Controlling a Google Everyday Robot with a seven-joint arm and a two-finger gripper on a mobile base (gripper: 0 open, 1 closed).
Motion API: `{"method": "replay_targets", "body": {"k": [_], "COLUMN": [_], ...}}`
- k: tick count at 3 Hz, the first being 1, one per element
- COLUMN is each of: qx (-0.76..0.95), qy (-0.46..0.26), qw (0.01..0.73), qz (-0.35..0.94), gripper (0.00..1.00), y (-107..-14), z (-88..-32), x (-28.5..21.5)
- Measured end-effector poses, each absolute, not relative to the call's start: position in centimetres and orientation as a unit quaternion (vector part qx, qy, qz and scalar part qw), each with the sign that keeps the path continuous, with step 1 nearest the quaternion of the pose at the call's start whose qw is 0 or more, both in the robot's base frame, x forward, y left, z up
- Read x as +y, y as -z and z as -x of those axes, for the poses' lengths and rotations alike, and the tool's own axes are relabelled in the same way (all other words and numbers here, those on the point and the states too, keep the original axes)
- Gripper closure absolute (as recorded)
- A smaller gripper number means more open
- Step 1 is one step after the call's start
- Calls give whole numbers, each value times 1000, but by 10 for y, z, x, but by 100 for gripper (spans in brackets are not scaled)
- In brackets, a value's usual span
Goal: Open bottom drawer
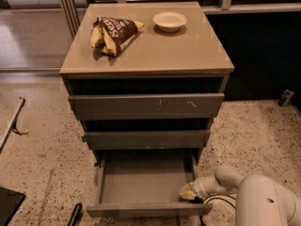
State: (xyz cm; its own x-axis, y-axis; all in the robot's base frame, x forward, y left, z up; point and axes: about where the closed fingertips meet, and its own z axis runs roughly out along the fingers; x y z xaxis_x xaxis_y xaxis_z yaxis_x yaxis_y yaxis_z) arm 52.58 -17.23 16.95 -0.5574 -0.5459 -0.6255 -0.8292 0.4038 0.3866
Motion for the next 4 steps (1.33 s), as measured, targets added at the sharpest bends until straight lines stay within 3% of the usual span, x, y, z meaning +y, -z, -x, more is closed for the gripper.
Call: {"method": "replay_targets", "body": {"k": [1,2,4], "qx": [799,785,774], "qy": [-362,-385,-400], "qw": [179,149,131], "qz": [445,462,473], "gripper": [100,81,35], "y": [-167,-168,-179], "z": [-506,-483,-470], "x": [-170,-166,-167]}}
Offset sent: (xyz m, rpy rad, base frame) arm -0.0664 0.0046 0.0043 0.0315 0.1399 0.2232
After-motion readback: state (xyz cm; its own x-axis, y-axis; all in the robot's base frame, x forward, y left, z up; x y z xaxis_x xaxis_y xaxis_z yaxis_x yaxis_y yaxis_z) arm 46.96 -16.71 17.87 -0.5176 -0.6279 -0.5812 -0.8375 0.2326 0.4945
